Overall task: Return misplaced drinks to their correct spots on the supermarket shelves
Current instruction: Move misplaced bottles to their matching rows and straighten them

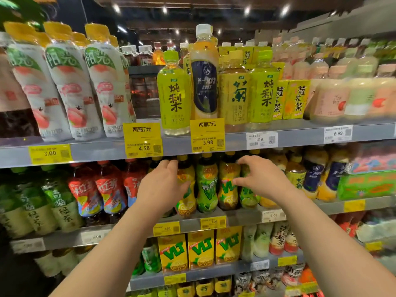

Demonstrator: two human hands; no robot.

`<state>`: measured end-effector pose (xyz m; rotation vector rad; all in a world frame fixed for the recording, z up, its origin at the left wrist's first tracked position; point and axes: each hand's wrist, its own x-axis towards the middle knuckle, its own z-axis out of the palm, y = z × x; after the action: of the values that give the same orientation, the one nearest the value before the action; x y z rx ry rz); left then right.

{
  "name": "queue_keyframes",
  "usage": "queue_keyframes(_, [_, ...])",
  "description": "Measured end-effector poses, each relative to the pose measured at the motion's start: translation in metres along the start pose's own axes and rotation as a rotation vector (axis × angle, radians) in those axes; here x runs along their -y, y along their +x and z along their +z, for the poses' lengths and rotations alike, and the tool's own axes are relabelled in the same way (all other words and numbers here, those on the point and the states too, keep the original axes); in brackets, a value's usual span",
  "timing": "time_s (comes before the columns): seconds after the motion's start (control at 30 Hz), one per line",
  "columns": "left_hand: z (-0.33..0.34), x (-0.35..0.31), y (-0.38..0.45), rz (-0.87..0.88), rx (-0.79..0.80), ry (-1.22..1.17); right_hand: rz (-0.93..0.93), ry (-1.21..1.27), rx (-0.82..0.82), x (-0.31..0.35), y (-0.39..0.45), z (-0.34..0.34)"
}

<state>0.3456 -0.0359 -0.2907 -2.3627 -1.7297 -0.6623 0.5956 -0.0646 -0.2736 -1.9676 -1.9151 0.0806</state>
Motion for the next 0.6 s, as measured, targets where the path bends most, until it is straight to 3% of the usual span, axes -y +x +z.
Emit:
queue_keyframes(0.27, [0.009,-0.007,0.021,-0.064,0.05,-0.013,0.083,-0.033,0.0,0.005,0.018,-0.001])
queue_keyframes(0.6, [0.021,-0.009,0.02,-0.096,-0.007,0.063,0.07,-0.01,-0.097,0.017,0.02,0.02])
